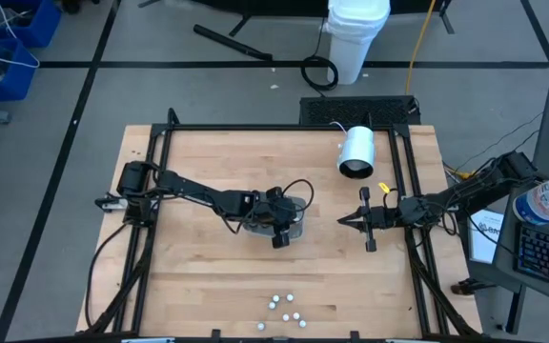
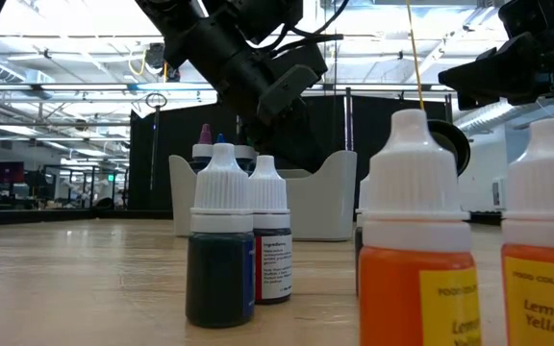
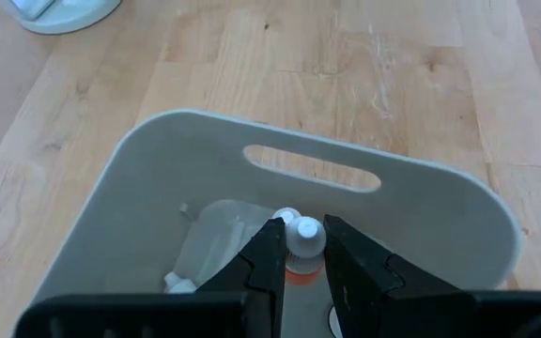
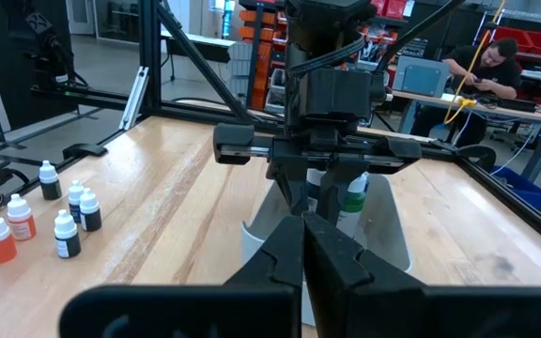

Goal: Pick & Place food coloring
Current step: Put the orange food coloring bottle into the gray bin, then put the green food coloring bottle into the gray bin

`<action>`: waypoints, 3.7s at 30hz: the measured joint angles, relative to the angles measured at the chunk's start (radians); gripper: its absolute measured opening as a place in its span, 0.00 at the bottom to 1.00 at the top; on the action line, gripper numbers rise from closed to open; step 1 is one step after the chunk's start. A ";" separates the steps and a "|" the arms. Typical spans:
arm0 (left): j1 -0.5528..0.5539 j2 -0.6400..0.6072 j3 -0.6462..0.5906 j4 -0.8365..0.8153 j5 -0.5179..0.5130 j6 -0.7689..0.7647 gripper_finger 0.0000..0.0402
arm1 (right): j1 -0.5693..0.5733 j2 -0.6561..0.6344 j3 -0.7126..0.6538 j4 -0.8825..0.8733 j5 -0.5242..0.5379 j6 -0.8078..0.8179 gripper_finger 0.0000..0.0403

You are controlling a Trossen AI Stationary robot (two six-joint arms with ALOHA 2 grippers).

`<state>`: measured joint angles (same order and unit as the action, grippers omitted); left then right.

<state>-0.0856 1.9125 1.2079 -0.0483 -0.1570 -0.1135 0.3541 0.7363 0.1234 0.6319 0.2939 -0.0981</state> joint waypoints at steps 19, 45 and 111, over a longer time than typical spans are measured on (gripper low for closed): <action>0.000 0.000 0.000 0.000 0.001 0.022 0.27 | 0.000 0.000 0.000 0.000 0.000 0.000 0.00; -0.474 -0.135 0.166 -0.286 -0.081 -0.047 0.28 | 0.000 0.000 0.000 -0.009 -0.002 -0.002 0.00; -0.637 -0.104 0.106 -0.187 -0.072 -0.060 0.19 | 0.000 0.000 0.000 -0.016 -0.003 0.034 0.00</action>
<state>-0.7227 1.8081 1.3136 -0.2354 -0.2293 -0.1733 0.3538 0.7364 0.1238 0.6163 0.2913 -0.0643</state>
